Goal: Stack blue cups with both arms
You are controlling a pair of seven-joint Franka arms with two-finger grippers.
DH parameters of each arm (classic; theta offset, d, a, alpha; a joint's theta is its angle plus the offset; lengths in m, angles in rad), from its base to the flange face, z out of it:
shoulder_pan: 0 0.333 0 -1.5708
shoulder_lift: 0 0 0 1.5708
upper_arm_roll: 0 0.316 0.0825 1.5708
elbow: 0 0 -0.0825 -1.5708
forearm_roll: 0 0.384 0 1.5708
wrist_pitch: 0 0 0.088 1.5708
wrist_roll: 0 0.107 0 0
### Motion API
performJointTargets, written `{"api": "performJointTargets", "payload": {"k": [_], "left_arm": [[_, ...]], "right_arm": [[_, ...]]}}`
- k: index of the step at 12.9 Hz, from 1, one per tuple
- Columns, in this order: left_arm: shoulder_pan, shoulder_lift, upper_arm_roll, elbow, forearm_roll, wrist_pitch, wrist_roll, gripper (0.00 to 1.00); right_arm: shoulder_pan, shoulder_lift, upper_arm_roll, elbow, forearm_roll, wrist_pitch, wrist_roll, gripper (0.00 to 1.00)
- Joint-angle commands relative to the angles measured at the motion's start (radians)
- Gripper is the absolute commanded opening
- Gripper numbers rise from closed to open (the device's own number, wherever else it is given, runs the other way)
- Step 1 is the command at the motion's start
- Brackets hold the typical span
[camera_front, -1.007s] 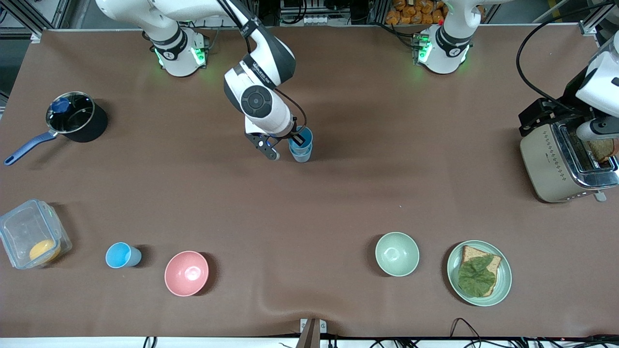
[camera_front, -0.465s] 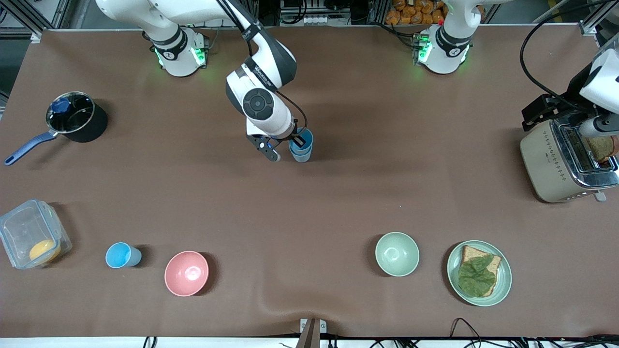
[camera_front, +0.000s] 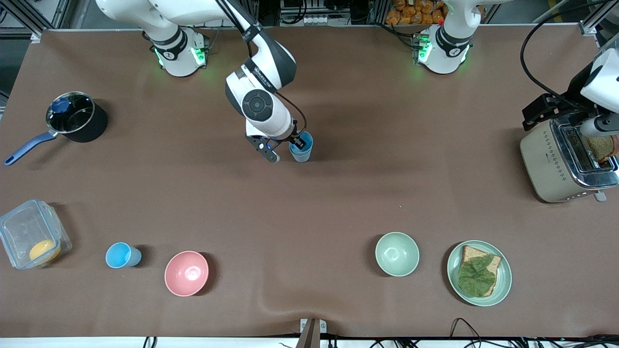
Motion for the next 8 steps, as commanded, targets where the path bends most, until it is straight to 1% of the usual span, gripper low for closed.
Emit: {"api": "performJointTargets", "payload": {"k": [1,3,4,6,7,8], "left_arm": [[0.002,-0.014,0.002,0.005,-0.018,-0.025,0.008,1.0],[0.003,-0.02,0.003,0.006,-0.018,-0.039,0.013,1.0],[0.003,-0.021,0.003,0.006,-0.018,-0.039,0.013,1.0],[0.005,-0.021,0.005,0.005,-0.018,-0.04,0.016,1.0],[0.006,-0.021,0.005,0.005,-0.018,-0.04,0.016,1.0],[0.017,-0.021,0.003,0.006,-0.018,-0.04,0.017,1.0]], "right_arm": [[-0.031,-0.043,-0.013,0.064,0.008,-0.13,0.013,1.0],[-0.082,-0.054,-0.028,0.143,-0.01,-0.288,-0.031,1.0],[-0.114,-0.063,-0.03,0.165,-0.027,-0.341,-0.086,1.0],[-0.199,-0.099,-0.03,0.161,-0.035,-0.375,-0.241,1.0],[-0.242,-0.103,-0.031,0.158,-0.041,-0.405,-0.34,1.0],[-0.287,-0.106,-0.03,0.156,-0.074,-0.427,-0.407,1.0]]}}
